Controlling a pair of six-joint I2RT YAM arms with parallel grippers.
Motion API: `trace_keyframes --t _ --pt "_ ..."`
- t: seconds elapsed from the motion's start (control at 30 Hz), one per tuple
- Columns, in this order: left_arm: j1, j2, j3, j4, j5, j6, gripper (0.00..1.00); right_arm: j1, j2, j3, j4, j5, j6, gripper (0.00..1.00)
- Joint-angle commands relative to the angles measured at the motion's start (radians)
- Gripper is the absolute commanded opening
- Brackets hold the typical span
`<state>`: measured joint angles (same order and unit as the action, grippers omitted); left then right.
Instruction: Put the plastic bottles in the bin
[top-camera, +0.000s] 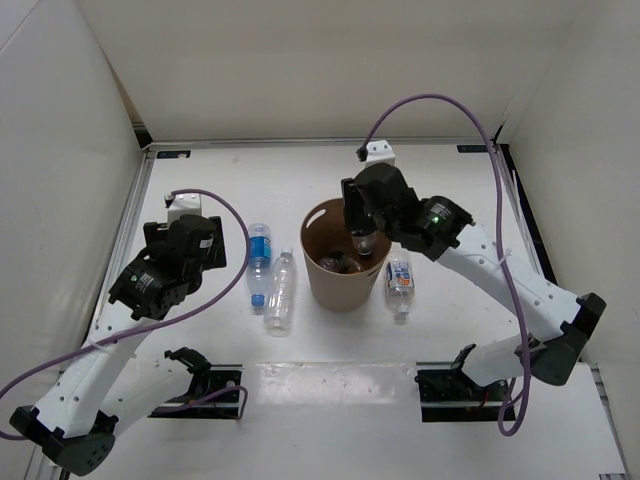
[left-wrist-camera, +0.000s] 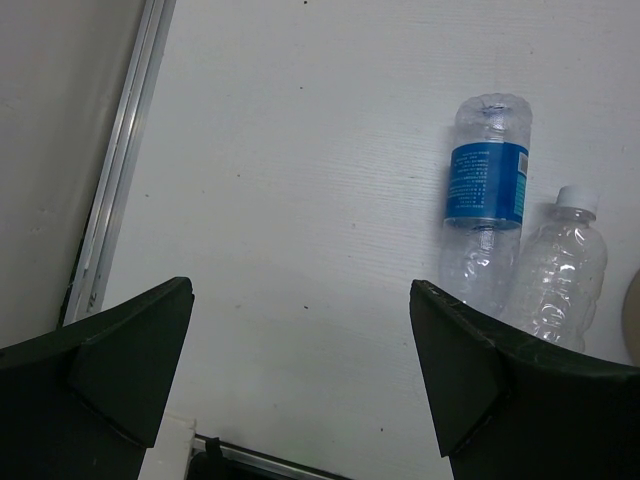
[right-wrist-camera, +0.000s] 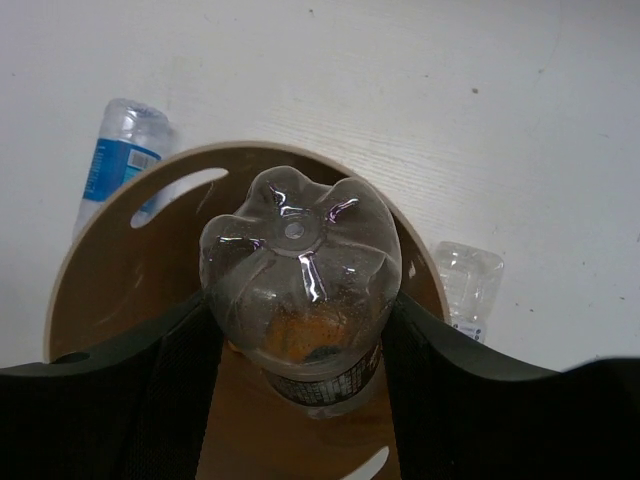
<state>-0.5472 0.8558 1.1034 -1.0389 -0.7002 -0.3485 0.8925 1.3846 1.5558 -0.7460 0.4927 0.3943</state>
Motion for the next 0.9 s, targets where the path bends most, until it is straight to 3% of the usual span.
trace_keyframes --t 0.0,0.1,0.2,0.23,0.43,0.53,0.6,0.63,0.67,0.7,0.77,0.8,0.87 --pt "0.003 -0.003 0.001 0.007 -0.022 0.0 1.0 0.049 -0.042 -0.042 0.057 0.079 0.04 0.59" --pt "0.001 -0.006 0.0 0.002 -0.022 0.002 1.0 0.068 -0.033 -0.069 0.004 0.18 0.055 0.74" --pt "0.004 -0.009 -0.002 0.005 -0.022 0.002 1.0 0.022 0.0 -0.007 -0.078 0.162 0.092 0.76" --pt "0.006 -0.009 -0.004 0.004 -0.019 0.002 1.0 -0.006 0.007 0.034 -0.093 0.161 0.086 0.9" --pt "0.004 -0.014 -0.004 0.003 -0.028 -0.001 1.0 -0.044 -0.031 0.07 -0.148 0.193 0.067 0.9" --pt "0.004 -0.012 -0.004 0.0 -0.031 -0.003 1.0 -0.081 -0.087 0.064 -0.121 0.135 0.051 0.9" --pt "0.004 -0.008 -0.004 -0.003 -0.028 -0.001 1.0 -0.185 -0.129 0.05 -0.115 0.066 0.043 0.9" --pt "0.006 -0.006 -0.001 -0.003 -0.027 -0.001 1.0 -0.222 -0.162 0.043 -0.081 -0.127 0.04 0.9" --pt "0.001 0.0 0.0 -0.003 -0.025 -0.001 1.0 -0.406 -0.197 0.036 -0.073 -0.22 0.037 0.9" --pt "0.004 0.002 0.0 -0.003 -0.028 -0.001 1.0 -0.481 -0.217 -0.008 -0.063 -0.529 0.044 0.9" --pt "0.006 0.002 0.001 -0.004 -0.025 -0.001 1.0 -0.819 -0.304 -0.061 0.011 -0.79 0.087 0.9" --pt "0.006 0.002 0.001 -0.006 -0.028 -0.001 1.0 -0.993 -0.323 -0.147 0.035 -0.859 0.101 0.9" --pt "0.004 0.0 0.0 -0.001 -0.027 0.0 1.0 -1.157 -0.378 -0.209 0.065 -1.027 0.091 0.9"
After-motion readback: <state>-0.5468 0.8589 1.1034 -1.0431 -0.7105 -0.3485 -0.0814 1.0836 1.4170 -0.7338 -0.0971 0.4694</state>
